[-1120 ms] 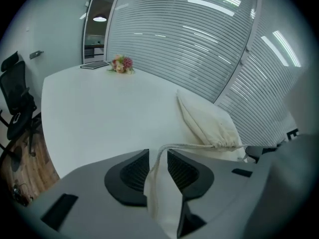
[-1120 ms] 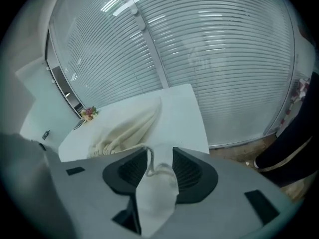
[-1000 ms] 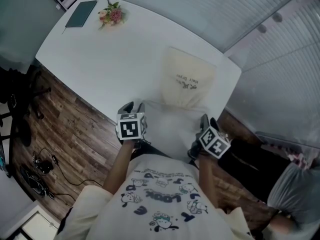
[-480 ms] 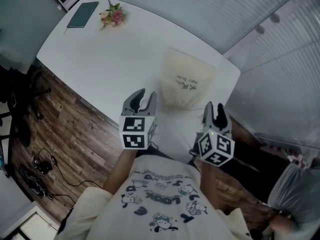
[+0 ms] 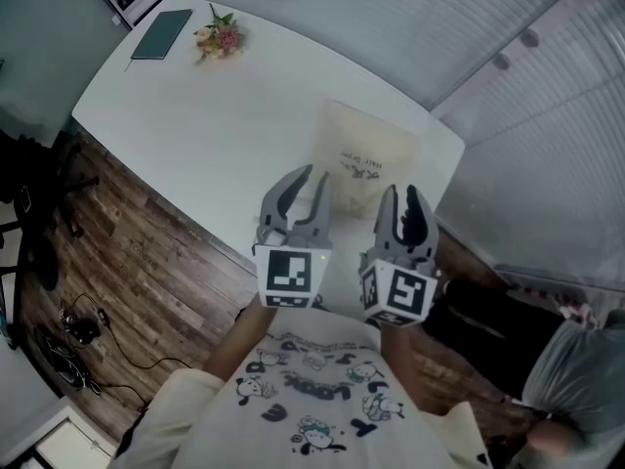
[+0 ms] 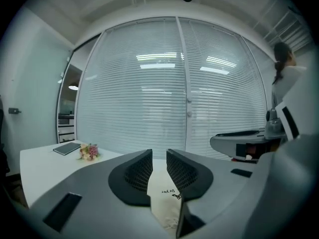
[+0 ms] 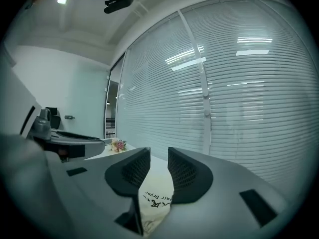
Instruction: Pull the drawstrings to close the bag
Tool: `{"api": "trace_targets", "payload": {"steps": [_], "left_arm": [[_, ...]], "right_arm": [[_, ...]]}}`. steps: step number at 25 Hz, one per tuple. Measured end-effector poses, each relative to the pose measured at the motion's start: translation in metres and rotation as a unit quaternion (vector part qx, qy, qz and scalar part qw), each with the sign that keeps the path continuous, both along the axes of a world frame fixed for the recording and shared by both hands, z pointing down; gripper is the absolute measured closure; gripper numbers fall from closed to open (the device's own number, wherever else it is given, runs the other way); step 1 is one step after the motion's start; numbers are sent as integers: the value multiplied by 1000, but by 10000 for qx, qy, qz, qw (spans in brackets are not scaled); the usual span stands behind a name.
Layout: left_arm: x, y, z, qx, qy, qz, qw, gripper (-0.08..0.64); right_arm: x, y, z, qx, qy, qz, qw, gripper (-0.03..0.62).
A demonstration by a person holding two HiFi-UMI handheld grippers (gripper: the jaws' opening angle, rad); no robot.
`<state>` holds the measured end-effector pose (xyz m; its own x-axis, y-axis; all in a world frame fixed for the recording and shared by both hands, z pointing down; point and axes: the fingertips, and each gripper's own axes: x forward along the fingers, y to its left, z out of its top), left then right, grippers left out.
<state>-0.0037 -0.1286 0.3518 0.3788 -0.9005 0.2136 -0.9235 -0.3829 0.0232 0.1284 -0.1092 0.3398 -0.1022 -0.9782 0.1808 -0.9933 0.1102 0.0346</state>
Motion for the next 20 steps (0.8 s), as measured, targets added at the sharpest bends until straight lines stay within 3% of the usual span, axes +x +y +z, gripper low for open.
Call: {"api": "trace_targets", "payload": {"steps": [20], "left_arm": [[1,-1,-5,116,-71,-127,9998,436]], "right_arm": [[-4,6,-2,142,36,-131,9998,502]]}}
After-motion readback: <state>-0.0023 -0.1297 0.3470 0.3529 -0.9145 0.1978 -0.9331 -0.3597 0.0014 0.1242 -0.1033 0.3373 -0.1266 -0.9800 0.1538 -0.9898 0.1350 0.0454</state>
